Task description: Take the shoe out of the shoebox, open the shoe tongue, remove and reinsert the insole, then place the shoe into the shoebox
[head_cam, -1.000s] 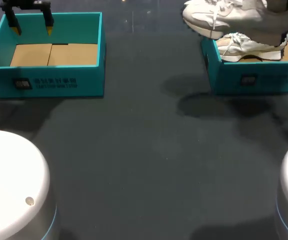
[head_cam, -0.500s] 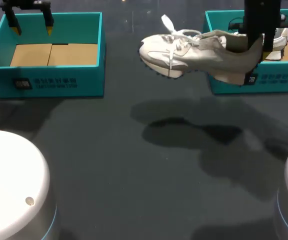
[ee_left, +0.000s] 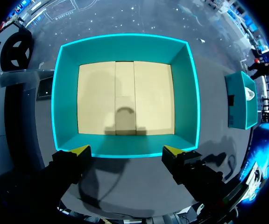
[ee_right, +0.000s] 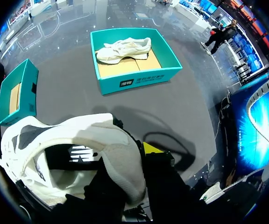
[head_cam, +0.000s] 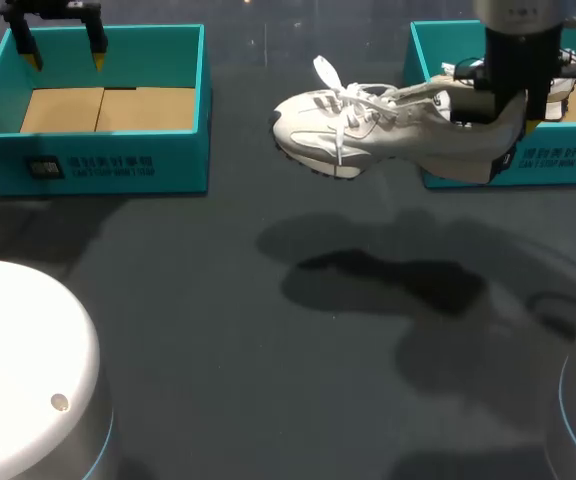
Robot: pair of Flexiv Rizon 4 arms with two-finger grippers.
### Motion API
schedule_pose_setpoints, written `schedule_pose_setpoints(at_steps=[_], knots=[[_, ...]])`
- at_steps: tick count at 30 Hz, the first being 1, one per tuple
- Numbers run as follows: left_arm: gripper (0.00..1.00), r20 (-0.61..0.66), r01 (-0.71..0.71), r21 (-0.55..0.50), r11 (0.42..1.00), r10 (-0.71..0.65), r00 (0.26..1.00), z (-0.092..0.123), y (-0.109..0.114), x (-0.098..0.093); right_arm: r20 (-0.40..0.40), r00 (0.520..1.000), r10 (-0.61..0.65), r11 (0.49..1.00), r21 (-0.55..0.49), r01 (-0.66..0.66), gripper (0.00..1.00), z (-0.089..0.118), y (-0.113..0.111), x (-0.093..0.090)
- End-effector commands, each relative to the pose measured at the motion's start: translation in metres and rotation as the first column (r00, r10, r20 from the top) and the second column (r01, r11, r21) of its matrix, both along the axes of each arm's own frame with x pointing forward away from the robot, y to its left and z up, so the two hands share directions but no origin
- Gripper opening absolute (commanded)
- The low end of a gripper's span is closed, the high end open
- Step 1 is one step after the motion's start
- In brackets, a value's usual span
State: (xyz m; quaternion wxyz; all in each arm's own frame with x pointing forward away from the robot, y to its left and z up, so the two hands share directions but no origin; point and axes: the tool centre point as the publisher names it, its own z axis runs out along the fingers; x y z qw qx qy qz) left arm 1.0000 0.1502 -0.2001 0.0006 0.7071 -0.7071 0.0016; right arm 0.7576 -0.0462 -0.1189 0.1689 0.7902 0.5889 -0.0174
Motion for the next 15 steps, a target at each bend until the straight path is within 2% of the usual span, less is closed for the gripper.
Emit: schedule_pose_setpoints(at_steps=[1,9,15], knots=[[1.0,-0.001,0.0,0.001,1.0,0.0,1.0,0.0,0.0,0.0,0.003,1.0,-0.001,0.999,-0.039,0.001,0.0,-0.01,0.019,-0.016],[1.0,-0.001,0.0,0.001,1.0,0.0,1.0,0.0,0.0,0.0,0.004,1.0,-0.003,0.998,-0.06,0.003,0.0,-0.047,0.057,-0.057],[1.0,-0.001,0.0,0.001,1.0,0.0,1.0,0.0,0.0,0.0,-0.011,1.0,0.001,0.995,-0.103,-0.002,0.0,-0.079,0.082,-0.068]])
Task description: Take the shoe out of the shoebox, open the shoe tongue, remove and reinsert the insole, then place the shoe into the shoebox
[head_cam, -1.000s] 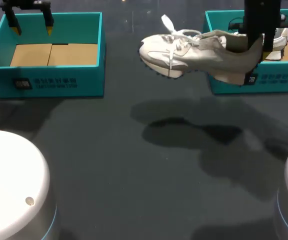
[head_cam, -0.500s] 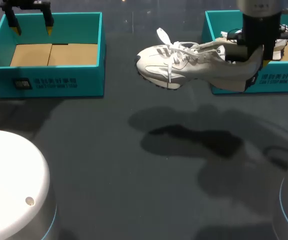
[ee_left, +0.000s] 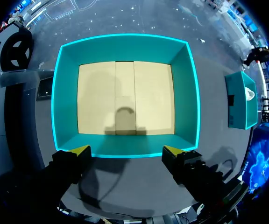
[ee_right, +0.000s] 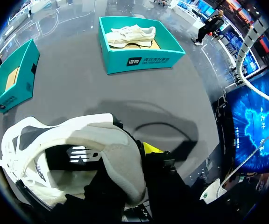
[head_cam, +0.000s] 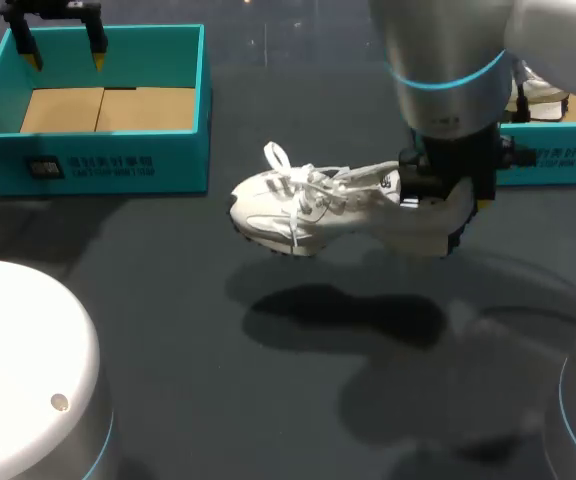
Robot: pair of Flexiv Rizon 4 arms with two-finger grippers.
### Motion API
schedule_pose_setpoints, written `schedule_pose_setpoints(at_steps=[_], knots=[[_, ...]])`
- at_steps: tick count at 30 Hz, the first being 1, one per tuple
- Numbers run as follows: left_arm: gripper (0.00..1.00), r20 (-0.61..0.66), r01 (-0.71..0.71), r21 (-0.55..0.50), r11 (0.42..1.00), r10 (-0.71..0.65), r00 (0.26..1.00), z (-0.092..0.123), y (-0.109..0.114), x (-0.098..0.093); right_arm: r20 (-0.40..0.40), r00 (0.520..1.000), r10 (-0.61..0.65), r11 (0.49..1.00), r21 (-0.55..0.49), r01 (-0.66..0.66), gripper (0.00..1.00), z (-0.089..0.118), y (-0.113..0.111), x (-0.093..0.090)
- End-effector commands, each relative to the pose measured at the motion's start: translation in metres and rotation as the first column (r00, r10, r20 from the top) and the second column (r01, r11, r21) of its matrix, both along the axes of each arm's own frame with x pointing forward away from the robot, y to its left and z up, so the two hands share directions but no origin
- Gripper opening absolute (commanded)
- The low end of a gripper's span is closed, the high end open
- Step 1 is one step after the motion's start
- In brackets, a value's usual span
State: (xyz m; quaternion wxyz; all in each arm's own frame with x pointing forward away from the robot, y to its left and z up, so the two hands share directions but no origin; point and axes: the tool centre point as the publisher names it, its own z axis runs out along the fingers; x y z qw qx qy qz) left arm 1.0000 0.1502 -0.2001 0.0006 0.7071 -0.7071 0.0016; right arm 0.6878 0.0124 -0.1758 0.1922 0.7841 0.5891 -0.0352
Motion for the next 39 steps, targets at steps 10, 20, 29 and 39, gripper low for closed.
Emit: schedule_pose_setpoints(at_steps=[10,20,29,39], knots=[[1.0,-0.001,0.0,0.001,1.0,0.0,1.0,0.0,0.0,0.0,-0.013,0.998,0.064,0.996,-0.061,-0.065,0.0,-0.071,0.047,-0.001],[1.0,-0.001,0.0,0.001,1.0,0.0,1.0,0.0,0.0,0.0,-0.044,0.996,0.082,0.995,-0.053,-0.084,0.0,-0.111,0.05,-0.001],[1.0,-0.001,0.0,0.001,1.0,0.0,1.0,0.0,0.0,0.0,-0.083,0.994,0.071,0.996,-0.053,-0.076,0.0,-0.145,0.053,-0.001],[1.0,-0.001,0.0,0.001,1.0,0.0,1.0,0.0,0.0,0.0,-0.118,0.991,0.064,0.997,-0.031,-0.068,0.0,-0.153,0.055,-0.002]])
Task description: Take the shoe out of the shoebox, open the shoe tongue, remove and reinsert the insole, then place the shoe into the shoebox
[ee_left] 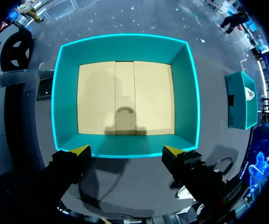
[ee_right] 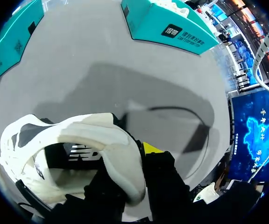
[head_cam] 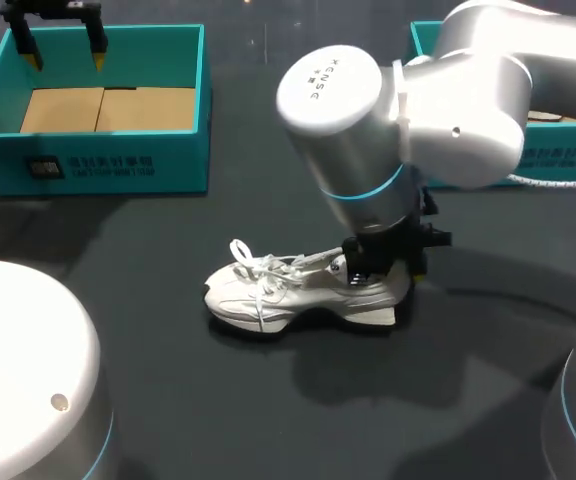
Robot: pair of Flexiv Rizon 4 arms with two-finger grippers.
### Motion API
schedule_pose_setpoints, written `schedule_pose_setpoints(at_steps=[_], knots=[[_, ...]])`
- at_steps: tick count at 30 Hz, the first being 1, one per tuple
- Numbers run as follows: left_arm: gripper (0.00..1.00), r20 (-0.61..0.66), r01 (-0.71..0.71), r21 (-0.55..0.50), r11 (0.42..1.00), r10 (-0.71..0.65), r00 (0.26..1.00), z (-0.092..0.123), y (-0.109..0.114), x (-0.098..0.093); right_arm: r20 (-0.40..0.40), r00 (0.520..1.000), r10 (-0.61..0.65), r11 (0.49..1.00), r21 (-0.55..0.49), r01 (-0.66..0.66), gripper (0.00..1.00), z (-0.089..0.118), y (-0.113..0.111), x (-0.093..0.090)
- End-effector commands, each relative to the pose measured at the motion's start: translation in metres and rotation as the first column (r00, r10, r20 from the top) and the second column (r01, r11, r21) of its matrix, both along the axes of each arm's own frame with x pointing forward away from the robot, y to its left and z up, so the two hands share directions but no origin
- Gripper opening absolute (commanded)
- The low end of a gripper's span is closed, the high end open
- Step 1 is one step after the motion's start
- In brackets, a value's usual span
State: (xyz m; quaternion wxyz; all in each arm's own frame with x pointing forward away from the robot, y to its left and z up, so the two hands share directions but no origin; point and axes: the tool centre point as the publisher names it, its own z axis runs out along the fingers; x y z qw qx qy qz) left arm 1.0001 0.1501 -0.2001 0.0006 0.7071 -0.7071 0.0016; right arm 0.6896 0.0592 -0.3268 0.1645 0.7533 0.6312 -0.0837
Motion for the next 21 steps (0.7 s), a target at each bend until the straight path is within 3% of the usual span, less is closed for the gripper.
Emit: schedule_pose_setpoints(at_steps=[1,6,21], knots=[[1.0,-0.001,0.0,0.001,1.0,0.0,1.0,0.0,0.0,0.0,0.011,1.0,-0.014,1.0,-0.013,0.014,0.0,-0.002,0.008,-0.003],[1.0,-0.001,0.0,0.001,1.0,0.0,1.0,0.0,0.0,0.0,0.011,1.0,-0.014,1.0,-0.013,0.014,0.0,-0.002,0.008,-0.003],[1.0,-0.001,0.0,0.001,1.0,0.0,1.0,0.0,0.0,0.0,-0.035,0.999,-0.005,1.0,-0.002,0.005,0.0,-0.03,0.012,-0.01]])
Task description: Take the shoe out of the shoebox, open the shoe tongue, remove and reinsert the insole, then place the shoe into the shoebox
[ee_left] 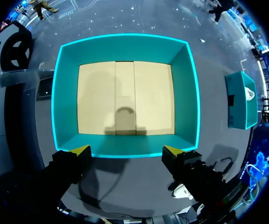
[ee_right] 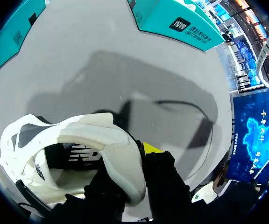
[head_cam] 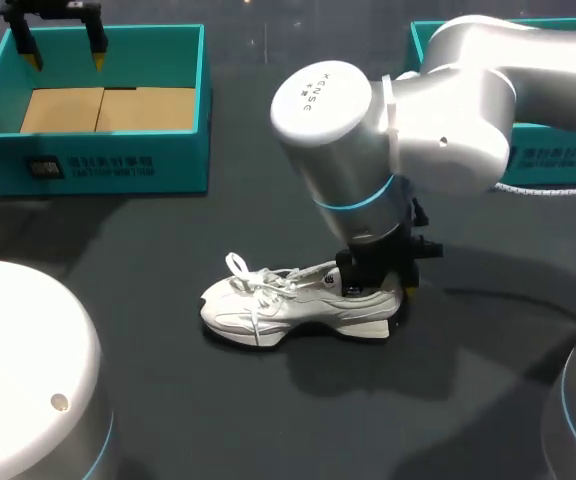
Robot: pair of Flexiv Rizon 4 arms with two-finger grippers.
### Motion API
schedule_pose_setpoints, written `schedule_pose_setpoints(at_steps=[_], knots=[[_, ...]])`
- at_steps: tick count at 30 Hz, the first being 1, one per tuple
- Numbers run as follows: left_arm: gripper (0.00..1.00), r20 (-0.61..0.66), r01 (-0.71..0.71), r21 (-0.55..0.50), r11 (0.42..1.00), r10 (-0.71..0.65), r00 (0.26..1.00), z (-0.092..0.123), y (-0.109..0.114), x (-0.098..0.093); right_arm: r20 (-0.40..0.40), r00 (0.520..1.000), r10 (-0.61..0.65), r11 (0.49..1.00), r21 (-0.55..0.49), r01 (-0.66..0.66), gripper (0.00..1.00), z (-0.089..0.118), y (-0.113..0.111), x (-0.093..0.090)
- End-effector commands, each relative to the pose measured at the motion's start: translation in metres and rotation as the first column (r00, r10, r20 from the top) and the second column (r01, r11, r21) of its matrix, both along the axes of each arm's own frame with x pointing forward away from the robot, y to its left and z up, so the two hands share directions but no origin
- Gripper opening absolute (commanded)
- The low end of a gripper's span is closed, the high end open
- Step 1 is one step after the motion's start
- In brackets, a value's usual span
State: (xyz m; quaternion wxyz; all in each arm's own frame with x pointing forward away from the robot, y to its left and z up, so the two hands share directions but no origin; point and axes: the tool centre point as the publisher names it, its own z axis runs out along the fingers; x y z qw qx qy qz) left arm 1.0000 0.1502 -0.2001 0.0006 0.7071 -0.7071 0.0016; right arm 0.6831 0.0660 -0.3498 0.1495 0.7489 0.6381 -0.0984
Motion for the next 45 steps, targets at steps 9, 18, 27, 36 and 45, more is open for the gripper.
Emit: schedule_pose_setpoints(at_steps=[9,18,27,36,45], knots=[[1.0,-0.001,0.0,0.001,1.0,0.0,1.0,0.0,0.0,0.0,-0.024,0.999,0.028,0.999,-0.017,-0.028,0.0,-0.016,0.002,-0.001],[1.0,-0.001,0.0,0.001,1.0,0.0,1.0,0.0,0.0,0.0,-0.028,0.998,0.062,0.998,-0.003,-0.062,0.19,-0.021,0.001,0.001],[1.0,-0.001,0.0,0.001,1.0,0.0,1.0,0.0,0.0,0.0,-0.021,0.997,0.073,0.997,0.01,-0.072,0.8,-0.011,-0.003,-0.003],[1.0,-0.001,0.0,0.001,1.0,0.0,1.0,0.0,0.0,0.0,0.023,0.989,0.145,0.979,0.139,-0.146,1.0,0.028,-0.01,-0.006],[1.0,-0.001,0.0,0.001,1.0,0.0,1.0,0.0,0.0,0.0,0.155,0.903,0.4,0.824,0.371,-0.429,1.0,0.067,-0.024,-0.003]])
